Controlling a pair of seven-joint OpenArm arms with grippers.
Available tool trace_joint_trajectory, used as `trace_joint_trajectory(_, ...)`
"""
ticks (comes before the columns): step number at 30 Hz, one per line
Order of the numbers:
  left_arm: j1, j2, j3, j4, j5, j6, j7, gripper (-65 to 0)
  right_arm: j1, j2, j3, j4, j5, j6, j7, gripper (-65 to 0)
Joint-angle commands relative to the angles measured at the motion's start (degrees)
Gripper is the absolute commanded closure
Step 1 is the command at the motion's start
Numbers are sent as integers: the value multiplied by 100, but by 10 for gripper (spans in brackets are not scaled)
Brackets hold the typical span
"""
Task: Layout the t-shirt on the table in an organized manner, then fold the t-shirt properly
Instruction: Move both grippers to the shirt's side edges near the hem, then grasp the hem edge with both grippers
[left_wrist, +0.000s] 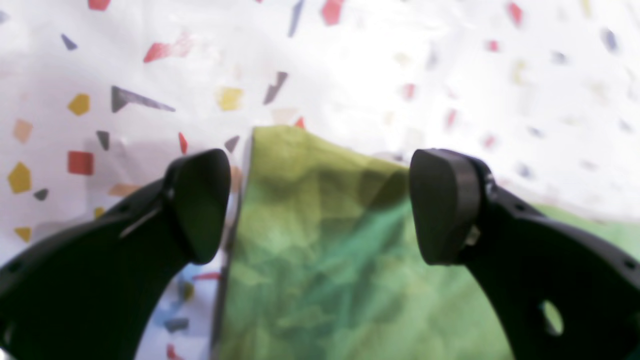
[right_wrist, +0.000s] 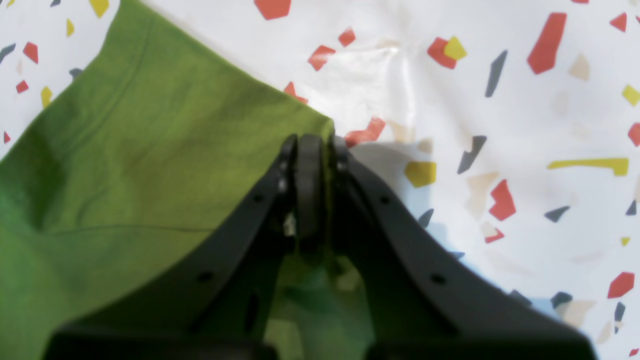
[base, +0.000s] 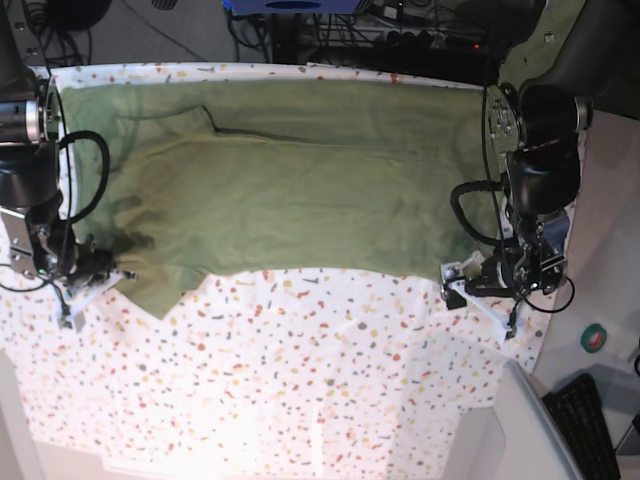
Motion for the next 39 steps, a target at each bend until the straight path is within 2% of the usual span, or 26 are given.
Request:
trace_joint_trajectory(1,-171,-58,-8,-194,5,24,-53,-532,118,74,4,48,-19,31,7,0)
trace_joint_trajectory(9,-66,-76,-8,-432,23,24,-194,-527,109,83,-5,48,-19,31,7,0)
trace_joint_trajectory(10,-48,-84,-8,-432,23,24,-194,-513,109,83,-5,48,-19,31,7,0)
trace_joint_trajectory(13,-22,-102,-8,-388,23,24,-194,-406,109,83,-5,48,-19,31,7,0)
trace_joint_trajectory(16,180,-190,-8,-10,23,15,-159,-352,109,83,-5,48,-19,31,7,0)
trace_joint_trajectory(18,295,-234,-8,228,23,15,-62,-385,109,83,-14,48,-19,31,7,0)
trace_joint_trajectory(21,286,-348,-8,325,-12,6,281,-494,109,83,-14,48,-19,31,7,0)
trace_joint_trajectory(23,286,-348,-8,325,32,6,290,-528,109,83,-14,48,-19,31,7,0)
trace_joint_trajectory(32,268,-348,-70,360,-39,-38,281,-532,100,83,-14,48,-19,31,7,0)
trace_joint_trajectory(34,233,-366,-88,368,-241,-398,298,-532,47,83,-14,48,-19,31,7,0)
trace_joint_trajectory(36,233,-585,-26,360,-742,-838,377,-532,39,83,-14,48,-19,31,7,0)
trace_joint_trajectory(39,224,-665,-8,368,-988,-794,483,-532,30,83,-14,48,-28,31,7,0)
